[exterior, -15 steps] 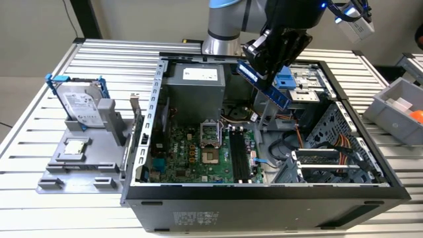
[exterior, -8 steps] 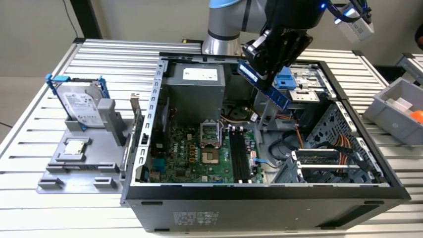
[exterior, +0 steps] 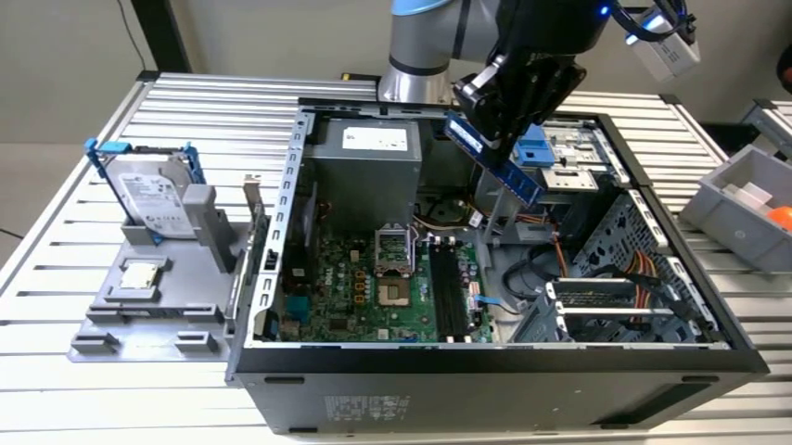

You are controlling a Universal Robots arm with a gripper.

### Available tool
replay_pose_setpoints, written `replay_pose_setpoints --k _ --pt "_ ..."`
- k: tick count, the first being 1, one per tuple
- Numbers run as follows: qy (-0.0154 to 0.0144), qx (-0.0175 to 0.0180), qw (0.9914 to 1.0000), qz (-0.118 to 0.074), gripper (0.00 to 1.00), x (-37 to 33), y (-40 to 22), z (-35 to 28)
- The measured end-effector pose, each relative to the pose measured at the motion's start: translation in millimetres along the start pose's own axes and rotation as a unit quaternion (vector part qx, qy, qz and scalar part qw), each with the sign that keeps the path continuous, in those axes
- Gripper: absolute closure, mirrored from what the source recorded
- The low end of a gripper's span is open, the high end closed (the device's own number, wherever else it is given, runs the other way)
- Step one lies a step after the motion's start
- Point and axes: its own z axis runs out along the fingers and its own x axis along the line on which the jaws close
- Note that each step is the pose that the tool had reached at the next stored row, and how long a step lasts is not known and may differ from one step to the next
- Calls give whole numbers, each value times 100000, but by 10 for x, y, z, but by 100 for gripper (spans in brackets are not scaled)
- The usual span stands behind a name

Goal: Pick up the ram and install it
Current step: 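Insert the ram into the slot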

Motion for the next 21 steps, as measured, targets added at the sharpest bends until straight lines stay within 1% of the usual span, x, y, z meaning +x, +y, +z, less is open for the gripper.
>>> replay_pose_setpoints --k 16,21 --pt "-42 -54 99985 1709 100 0 0 1" --pt "-73 -95 99954 3029 100 0 0 2"
